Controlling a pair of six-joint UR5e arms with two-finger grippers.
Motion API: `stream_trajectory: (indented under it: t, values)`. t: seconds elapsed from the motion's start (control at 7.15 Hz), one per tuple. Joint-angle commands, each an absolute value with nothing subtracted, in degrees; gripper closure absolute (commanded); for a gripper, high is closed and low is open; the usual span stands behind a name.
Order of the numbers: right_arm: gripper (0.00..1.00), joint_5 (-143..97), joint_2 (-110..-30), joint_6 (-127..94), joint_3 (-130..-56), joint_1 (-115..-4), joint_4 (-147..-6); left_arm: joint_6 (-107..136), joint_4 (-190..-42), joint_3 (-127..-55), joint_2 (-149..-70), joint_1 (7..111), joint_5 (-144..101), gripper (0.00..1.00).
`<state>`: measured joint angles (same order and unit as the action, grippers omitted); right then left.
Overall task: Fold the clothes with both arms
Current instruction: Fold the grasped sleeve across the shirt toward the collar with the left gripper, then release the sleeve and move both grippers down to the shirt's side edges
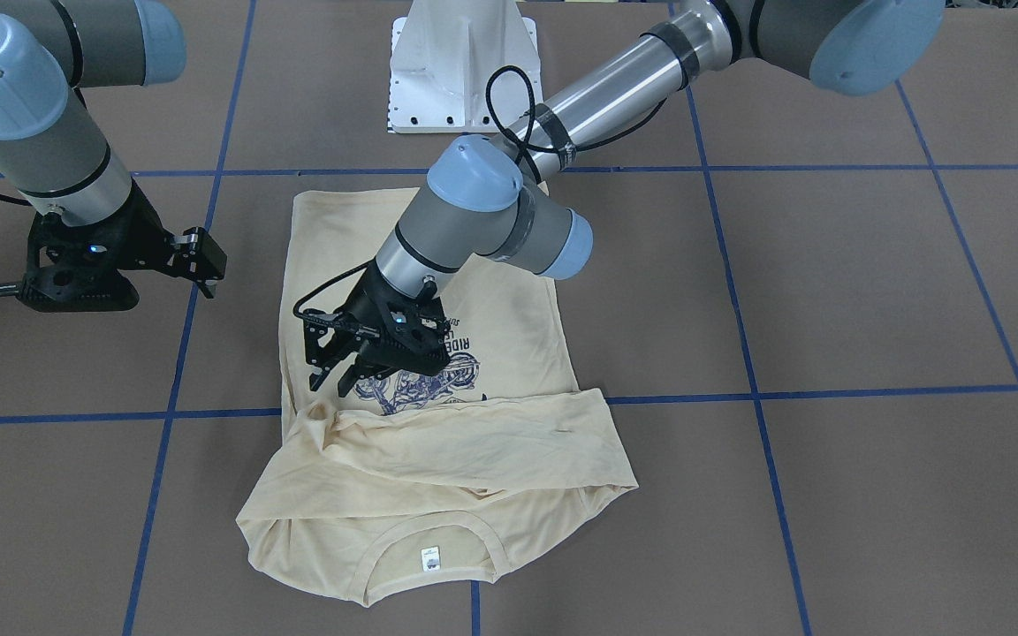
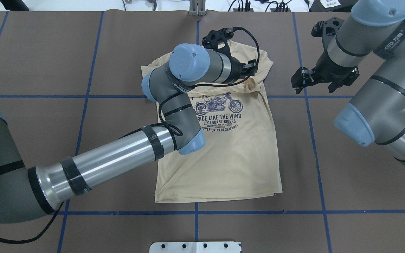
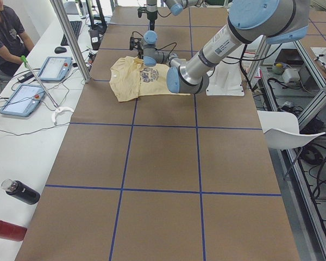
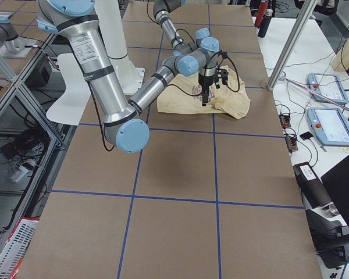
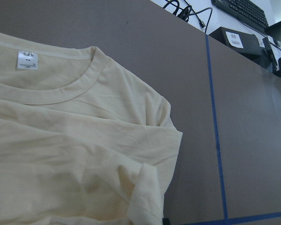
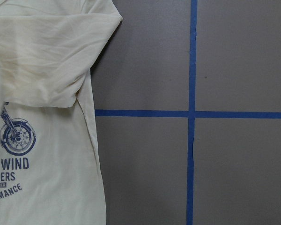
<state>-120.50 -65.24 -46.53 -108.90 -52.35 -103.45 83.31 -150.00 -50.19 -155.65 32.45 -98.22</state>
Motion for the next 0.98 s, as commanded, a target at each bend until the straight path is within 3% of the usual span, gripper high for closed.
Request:
stream_trajectory:
  t: [0.0, 0.42, 0.84]
  values:
    - [0.00, -121.4, -65.1, -46.4, -108.8, -53.3, -103.4, 82.3, -151.1, -50.1, -156.6, 31.6, -95.6, 0.00]
    - [0.00, -122.4, -64.9, -46.7, -109.0, -53.3, -103.3, 82.3, -149.4, -52.5, -155.5, 32.3, -96.1, 0.00]
    - [0.00, -123.0, -65.7, -55.9, -109.4, -49.2, -94.1, 82.2, -129.7, -77.8, -140.6, 34.7, -105.3, 0.00]
